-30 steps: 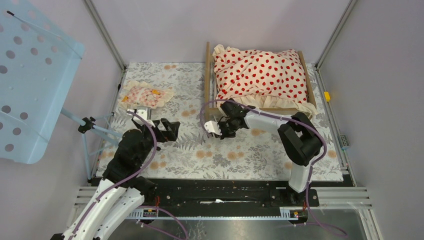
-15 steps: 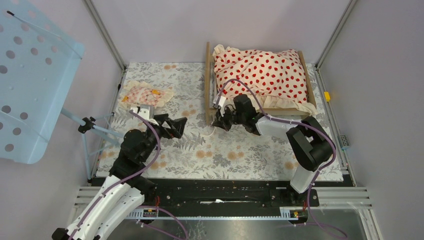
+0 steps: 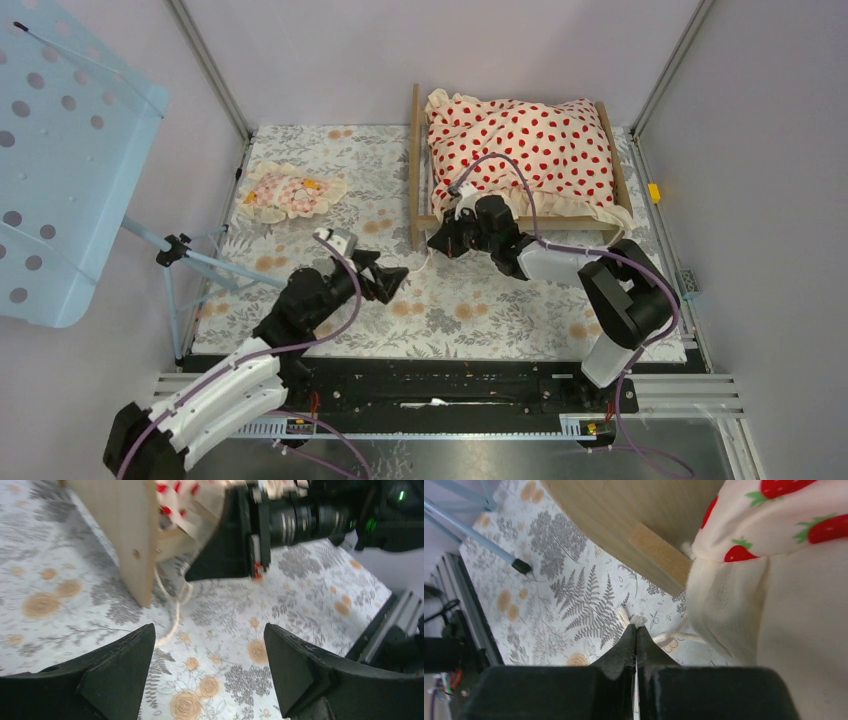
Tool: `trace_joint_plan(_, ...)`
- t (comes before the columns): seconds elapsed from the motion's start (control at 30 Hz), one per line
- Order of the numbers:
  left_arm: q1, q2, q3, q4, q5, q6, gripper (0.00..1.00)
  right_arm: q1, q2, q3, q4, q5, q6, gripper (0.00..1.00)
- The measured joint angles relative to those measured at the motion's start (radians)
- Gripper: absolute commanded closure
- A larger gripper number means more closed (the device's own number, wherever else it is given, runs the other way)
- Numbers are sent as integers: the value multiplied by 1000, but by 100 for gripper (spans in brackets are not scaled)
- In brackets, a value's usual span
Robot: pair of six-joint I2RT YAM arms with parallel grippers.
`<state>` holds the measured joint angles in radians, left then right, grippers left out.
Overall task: Set up the pet bed
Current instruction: Tie the ropes to the bed frame.
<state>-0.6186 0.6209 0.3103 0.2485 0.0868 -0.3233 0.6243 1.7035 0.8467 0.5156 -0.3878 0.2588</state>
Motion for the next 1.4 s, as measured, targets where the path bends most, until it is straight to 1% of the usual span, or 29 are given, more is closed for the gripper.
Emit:
trace_joint_plan(0.13, -114, 90, -52, 97, -51, 29, 16, 0, -19, 1, -11, 54, 109, 100)
trace_joint_plan(0.23, -161, 150, -103, 199, -100, 47, 16, 0, -20, 1, -18, 81, 184, 100)
trace_joint_plan(0.33, -189, 234, -130, 302, -134, 67, 16, 0, -20, 1, -20, 98, 257, 100)
trace_joint_plan(0.53, -226, 471, -131, 533, -184, 128, 15, 0, -20, 1, -21, 115, 359, 100)
trace_joint_plan(0.57, -232, 562, -130, 628, -202, 157, 15, 0, -20, 1, -21, 116, 394, 100)
trace_joint_plan(0.6, -232, 563, -130, 629, -202, 158, 15, 0, -20, 1, -21, 116, 395, 100)
trace_joint_plan(0.7, -232, 661, -116, 768, -228, 174, 19, 0, -26, 1, -29, 116, 425, 100)
trace_joint_plan(0.8, -232, 777, -106, 859, -244, 181, 23, 0, -38, 1, -36, 116, 455, 100)
trace_joint_plan(0.87, -232, 840, -98, 904, -249, 184, 25, 0, -44, 1, -37, 116, 473, 100)
trace_joint_plan(1.0, -232, 935, -69, 985, -263, 184, 25, 0, -51, 1, -39, 115, 500, 100)
trace_joint_plan(1.13, -232, 982, -50, 1038, -291, 185, 27, 0, -51, 1, -42, 113, 521, 100)
trace_joint_plan(1.4, -232, 1039, 10, 1069, -354, 196, 37, 0, -51, -2, -45, 107, 547, 100)
